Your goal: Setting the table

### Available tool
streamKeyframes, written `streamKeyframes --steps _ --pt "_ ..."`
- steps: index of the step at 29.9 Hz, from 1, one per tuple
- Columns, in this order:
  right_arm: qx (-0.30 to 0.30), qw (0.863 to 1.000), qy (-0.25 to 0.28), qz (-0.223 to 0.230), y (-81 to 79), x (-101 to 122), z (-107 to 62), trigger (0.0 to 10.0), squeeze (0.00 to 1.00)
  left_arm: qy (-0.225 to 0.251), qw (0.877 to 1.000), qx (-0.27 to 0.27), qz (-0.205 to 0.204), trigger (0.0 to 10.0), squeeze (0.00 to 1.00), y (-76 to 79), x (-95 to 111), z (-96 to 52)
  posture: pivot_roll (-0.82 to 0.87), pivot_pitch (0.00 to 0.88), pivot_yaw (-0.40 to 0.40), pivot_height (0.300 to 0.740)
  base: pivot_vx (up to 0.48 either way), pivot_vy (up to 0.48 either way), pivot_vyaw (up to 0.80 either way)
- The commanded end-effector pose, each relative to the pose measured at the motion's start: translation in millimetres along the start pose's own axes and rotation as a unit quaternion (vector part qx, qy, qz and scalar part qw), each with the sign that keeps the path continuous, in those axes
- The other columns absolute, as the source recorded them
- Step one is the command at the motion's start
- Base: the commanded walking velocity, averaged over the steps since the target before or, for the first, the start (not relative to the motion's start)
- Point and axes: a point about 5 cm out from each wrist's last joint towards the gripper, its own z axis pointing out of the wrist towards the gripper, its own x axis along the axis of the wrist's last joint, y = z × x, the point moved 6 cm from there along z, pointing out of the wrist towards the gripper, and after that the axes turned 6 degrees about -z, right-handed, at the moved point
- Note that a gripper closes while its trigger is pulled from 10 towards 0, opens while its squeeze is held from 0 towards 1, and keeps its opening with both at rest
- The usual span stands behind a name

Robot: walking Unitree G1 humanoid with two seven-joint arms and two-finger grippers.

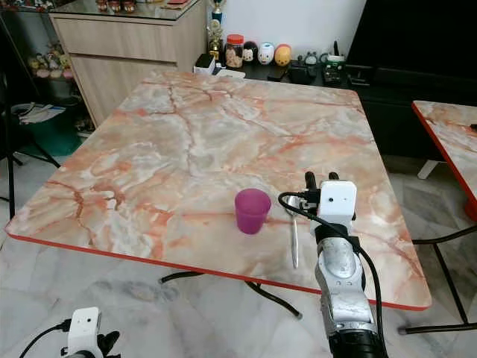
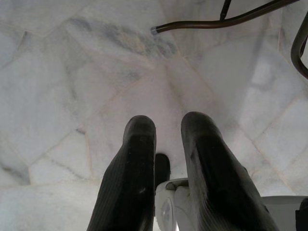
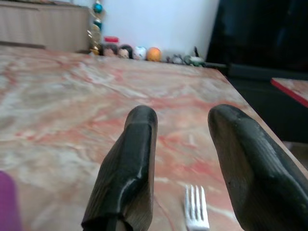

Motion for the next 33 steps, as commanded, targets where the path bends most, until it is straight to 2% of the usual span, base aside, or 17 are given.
streamKeyframes --steps 1,4,6,8,9,10,11,17,20,28,33 --pt "-0.028 0.998 -0.044 0.019 13.6 -18 -0.3 10.0 1.00 -0.006 1.000 -0.002 0.001 10.0 0.00 1.8 -3 -0.2 0.04 0.000 -0.055 0.740 0.000 0.000 0.00" --pt "-0.044 0.993 -0.109 0.023 23.0 -44 -3.5 10.0 1.00 -0.006 1.000 -0.002 0.001 10.0 0.00 2.2 -4 -0.2 0.04 0.000 -0.055 0.740 0.000 0.000 0.00" --pt "-0.049 0.986 -0.153 0.053 29.8 -62 -7.8 10.0 1.00 -0.006 1.000 -0.003 0.000 10.0 0.00 2.6 -4 -0.1 0.05 0.000 -0.056 0.740 0.000 0.000 0.00" --pt "-0.033 0.983 -0.172 0.061 28.0 -70 -9.3 10.0 1.00 -0.006 1.000 -0.003 -0.001 10.0 0.00 2.7 -4 -0.2 0.05 0.000 -0.056 0.740 0.000 0.000 0.00" --pt "-0.020 0.981 -0.178 0.067 26.1 -72 -9.4 10.0 0.38 -0.006 1.000 -0.004 -0.001 10.0 0.00 2.9 -4 -0.2 0.05 0.000 -0.056 0.740 0.000 0.000 0.00" --pt "-0.020 0.981 -0.178 0.067 26.1 -72 -9.4 10.0 0.38 -0.006 1.000 -0.004 -0.001 10.0 0.00 2.9 -4 -0.2 0.05 0.000 -0.056 0.740 0.000 0.000 0.00" --pt "-0.013 0.983 -0.175 0.062 27.7 -70 -7.5 10.0 0.00 -0.006 1.000 -0.005 -0.001 10.0 0.00 3.4 -4 -0.1 0.04 0.000 -0.053 0.740 0.000 0.000 0.00" --pt "-0.011 0.981 -0.179 0.078 32.7 -68 0.3 10.0 0.00 -0.006 1.000 -0.007 -0.003 10.0 0.00 4.7 -4 -0.1 0.04 0.000 -0.052 0.740 0.000 0.000 0.00" --pt "0.004 0.980 -0.188 0.066 28.0 -69 1.5 10.0 0.00 -0.007 1.000 -0.007 -0.002 10.0 0.00 4.7 -5 -0.1 0.04 0.000 -0.052 0.740 0.000 0.000 0.00" --pt "0.007 0.971 -0.220 0.088 20.1 -81 -1.6 10.0 0.00 -0.008 1.000 -0.006 -0.003 10.0 0.00 4.0 -5 -0.3 0.04 0.000 -0.045 0.740 0.000 0.000 0.00" --pt "0.006 0.971 -0.222 0.088 17.5 -80 0.9 10.0 0.00 -0.009 1.000 -0.006 -0.002 10.0 0.00 3.8 -5 -0.1 0.04 0.000 -0.045 0.740 0.000 0.000 0.00"
